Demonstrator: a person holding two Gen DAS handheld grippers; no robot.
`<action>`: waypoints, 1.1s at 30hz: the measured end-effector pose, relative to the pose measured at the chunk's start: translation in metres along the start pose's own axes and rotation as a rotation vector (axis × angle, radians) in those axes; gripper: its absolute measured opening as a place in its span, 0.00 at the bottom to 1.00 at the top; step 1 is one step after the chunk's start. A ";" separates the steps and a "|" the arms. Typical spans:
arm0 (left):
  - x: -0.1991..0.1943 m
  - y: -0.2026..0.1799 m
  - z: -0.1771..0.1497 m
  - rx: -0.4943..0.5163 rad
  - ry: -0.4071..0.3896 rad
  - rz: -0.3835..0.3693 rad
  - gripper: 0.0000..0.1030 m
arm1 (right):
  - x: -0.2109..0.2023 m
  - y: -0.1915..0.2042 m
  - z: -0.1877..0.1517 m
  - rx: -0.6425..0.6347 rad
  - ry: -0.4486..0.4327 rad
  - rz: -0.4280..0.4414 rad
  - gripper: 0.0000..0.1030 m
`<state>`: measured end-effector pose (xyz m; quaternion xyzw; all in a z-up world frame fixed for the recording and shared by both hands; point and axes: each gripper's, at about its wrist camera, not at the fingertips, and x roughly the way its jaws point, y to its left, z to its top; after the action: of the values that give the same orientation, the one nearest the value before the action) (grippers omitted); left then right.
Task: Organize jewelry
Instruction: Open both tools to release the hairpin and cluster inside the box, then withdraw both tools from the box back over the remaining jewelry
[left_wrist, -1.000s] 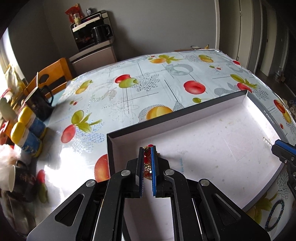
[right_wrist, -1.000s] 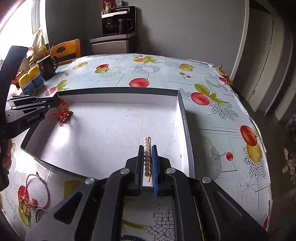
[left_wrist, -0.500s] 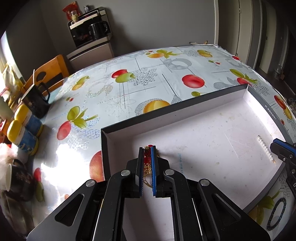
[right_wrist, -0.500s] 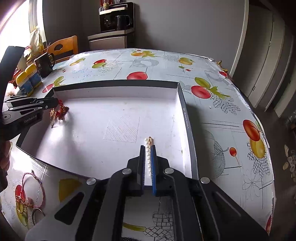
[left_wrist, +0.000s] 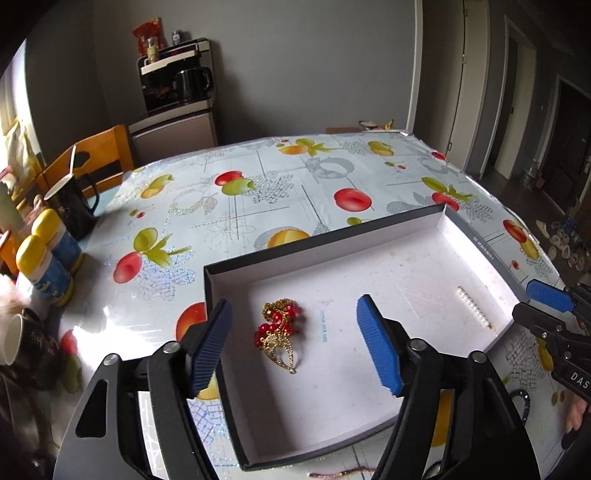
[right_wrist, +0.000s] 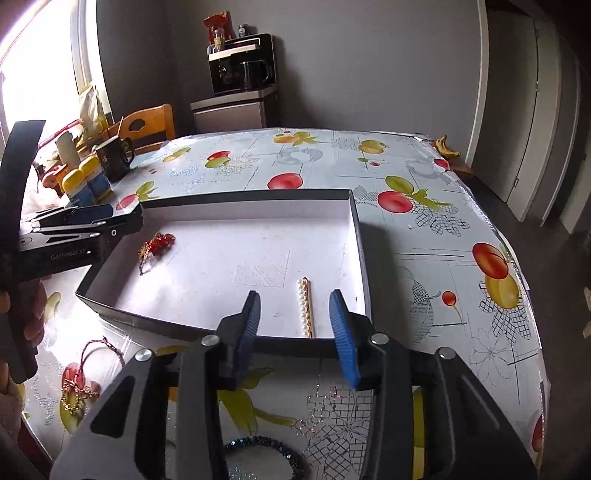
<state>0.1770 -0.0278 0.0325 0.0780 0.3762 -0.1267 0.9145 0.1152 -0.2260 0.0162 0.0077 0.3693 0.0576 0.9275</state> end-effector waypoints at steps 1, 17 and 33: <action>-0.007 -0.001 -0.002 0.003 -0.015 -0.003 0.77 | -0.006 -0.002 0.000 0.006 -0.011 0.001 0.54; -0.084 -0.019 -0.068 0.047 -0.121 -0.028 0.93 | -0.061 -0.027 -0.045 0.065 -0.085 -0.047 0.95; -0.105 0.001 -0.167 0.085 -0.006 -0.055 0.94 | -0.066 -0.003 -0.094 0.003 -0.025 0.012 0.95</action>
<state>-0.0062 0.0315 -0.0112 0.1063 0.3699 -0.1678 0.9076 0.0036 -0.2393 -0.0075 0.0121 0.3577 0.0625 0.9317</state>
